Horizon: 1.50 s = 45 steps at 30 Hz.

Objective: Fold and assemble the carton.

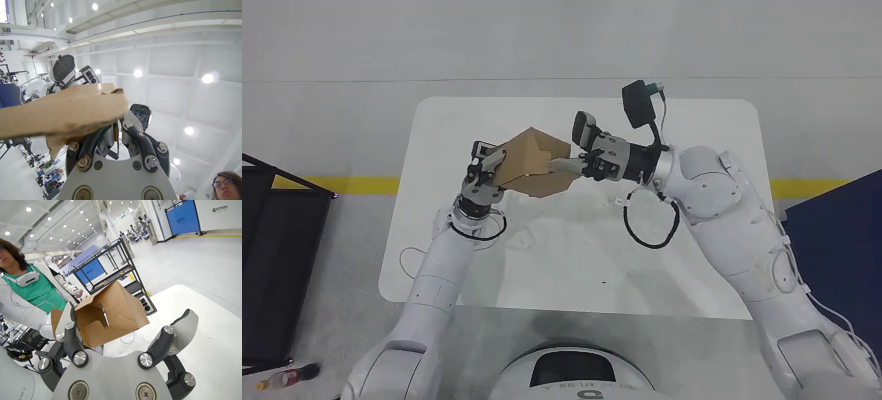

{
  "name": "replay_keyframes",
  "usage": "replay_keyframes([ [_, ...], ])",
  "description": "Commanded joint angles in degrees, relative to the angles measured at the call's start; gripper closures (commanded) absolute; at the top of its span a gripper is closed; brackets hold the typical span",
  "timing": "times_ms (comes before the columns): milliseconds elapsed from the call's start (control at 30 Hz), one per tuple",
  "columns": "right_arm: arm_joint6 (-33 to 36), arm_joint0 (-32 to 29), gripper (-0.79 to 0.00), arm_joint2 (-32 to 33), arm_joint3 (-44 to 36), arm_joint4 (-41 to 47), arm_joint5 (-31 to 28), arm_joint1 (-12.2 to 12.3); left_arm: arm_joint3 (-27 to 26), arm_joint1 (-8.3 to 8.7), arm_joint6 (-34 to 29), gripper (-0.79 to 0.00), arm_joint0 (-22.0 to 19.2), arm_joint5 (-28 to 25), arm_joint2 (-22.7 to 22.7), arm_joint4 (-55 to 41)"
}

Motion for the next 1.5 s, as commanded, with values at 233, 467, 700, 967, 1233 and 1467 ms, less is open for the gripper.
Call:
replay_keyframes([
  [233, 3.4, 2.8, -0.785, -3.1, 1.5, -3.3, 2.1, -0.5, 0.2, 0.17, 0.0, 0.000, 0.0, 0.0, -0.1, -0.7],
  [467, 2.9, 3.6, -0.785, -4.0, 1.5, -5.1, 2.5, -0.8, 0.2, 0.03, 0.0, 0.000, -0.4, 0.0, 0.6, -2.1],
  [700, -2.8, 2.4, -0.785, -1.9, 1.6, -6.9, 2.9, -0.7, 1.3, -0.55, 0.0, 0.000, -0.8, 0.0, 2.4, -4.9],
  [967, -13.6, -5.5, -0.785, 6.2, -2.3, -8.7, -3.2, 0.4, 2.5, -0.57, 0.0, 0.000, -1.2, 0.0, 0.3, -3.2],
  [1233, -14.3, -8.5, -0.785, 7.0, -3.8, -10.5, -7.1, 0.8, 2.9, -1.26, 0.0, 0.000, -1.5, 0.0, -0.7, -1.8],
  [1467, -13.7, -6.9, -0.785, 4.8, -2.5, -11.1, -5.6, 0.3, 2.2, -1.90, 0.0, 0.000, -1.5, 0.0, -0.8, 0.0],
])
